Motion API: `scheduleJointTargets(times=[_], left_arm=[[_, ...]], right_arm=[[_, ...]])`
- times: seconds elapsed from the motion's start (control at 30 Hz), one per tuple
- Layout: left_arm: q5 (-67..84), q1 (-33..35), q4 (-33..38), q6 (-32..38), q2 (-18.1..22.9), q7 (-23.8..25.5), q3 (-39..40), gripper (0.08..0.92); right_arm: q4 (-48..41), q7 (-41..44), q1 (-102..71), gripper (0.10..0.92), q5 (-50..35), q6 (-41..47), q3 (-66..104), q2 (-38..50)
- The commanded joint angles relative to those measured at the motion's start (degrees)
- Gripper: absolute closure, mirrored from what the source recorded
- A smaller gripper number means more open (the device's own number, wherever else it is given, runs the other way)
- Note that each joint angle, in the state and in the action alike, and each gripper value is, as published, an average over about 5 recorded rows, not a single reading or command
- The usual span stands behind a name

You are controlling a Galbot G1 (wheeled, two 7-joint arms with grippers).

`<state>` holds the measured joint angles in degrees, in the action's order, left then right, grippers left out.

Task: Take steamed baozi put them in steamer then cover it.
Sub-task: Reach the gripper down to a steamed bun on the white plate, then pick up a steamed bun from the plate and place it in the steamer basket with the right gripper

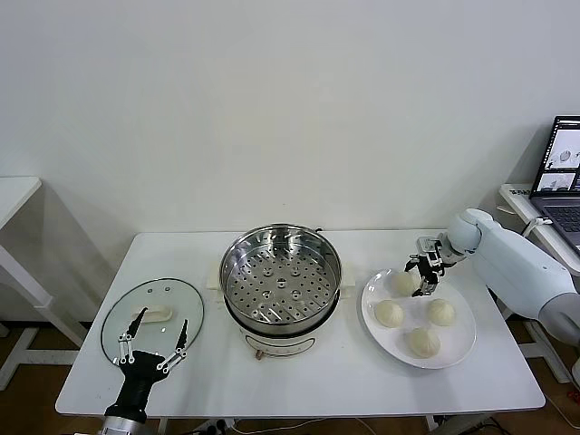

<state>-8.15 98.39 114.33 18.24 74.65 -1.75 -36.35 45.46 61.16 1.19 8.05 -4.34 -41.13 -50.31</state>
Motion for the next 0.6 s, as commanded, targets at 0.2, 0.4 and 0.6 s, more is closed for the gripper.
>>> scheduleJointTargets(times=[0.2, 0.4, 0.6], left_arm=[[0.02, -0.16, 0.63, -0.19, -0.07, -0.04, 0.27, 0.177], [0.05, 0.01, 1.29, -0.22, -0.27, -0.08, 0.47, 0.177], [0.03, 0.38, 1.59, -0.1, -0.36, -0.14, 0.7, 0.177]], right_arm=[[8.31, -0.04, 4.15, 0.341, -2.67, -0.7, -3.5, 3.33], [16.31, 4.23, 17.1, 0.338, -8.61, -6.3, -11.08, 5.85], [20.17, 8.7, 30.94, 0.331, -12.08, -16.34, -16.99, 1.33]])
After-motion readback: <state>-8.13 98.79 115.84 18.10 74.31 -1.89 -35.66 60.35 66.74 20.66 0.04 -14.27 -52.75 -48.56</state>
